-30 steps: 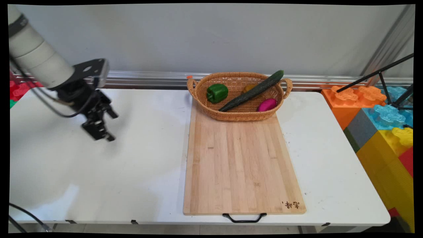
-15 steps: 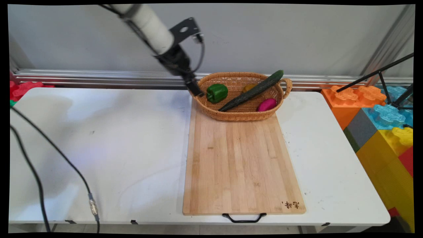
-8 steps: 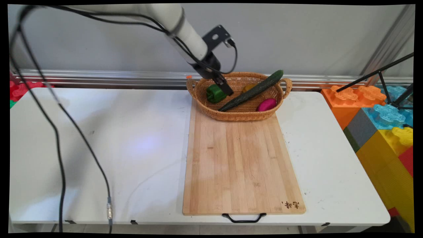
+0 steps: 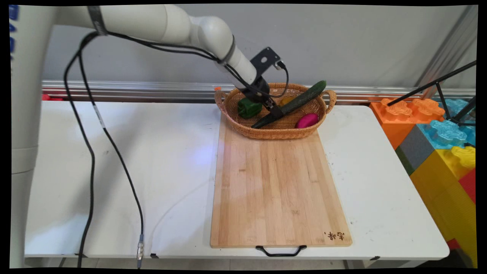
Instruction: Pick up the cucumber from the vegetable basket, then place the picked object on the cutting board
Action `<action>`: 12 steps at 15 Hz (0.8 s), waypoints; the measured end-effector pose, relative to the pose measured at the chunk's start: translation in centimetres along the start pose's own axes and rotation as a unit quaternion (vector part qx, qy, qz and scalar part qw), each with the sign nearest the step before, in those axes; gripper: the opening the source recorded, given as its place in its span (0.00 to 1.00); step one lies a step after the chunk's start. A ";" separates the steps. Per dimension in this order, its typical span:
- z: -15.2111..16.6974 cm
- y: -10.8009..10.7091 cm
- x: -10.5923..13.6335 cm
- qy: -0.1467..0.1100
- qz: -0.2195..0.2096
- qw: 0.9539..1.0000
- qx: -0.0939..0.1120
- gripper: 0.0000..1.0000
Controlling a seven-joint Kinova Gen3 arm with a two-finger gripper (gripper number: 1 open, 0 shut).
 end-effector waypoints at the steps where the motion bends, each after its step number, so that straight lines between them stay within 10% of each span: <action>1: 0.8 0.1 0.0 0.001 -0.002 1.000 -0.002 1.00; 3: 2.1 0.1 -0.1 0.004 -0.007 1.000 -0.003 1.00; 4: 2.6 0.2 -0.1 0.005 -0.009 1.000 -0.004 0.00; 12: 1.6 0.7 1.2 0.018 -0.023 1.000 -0.005 0.00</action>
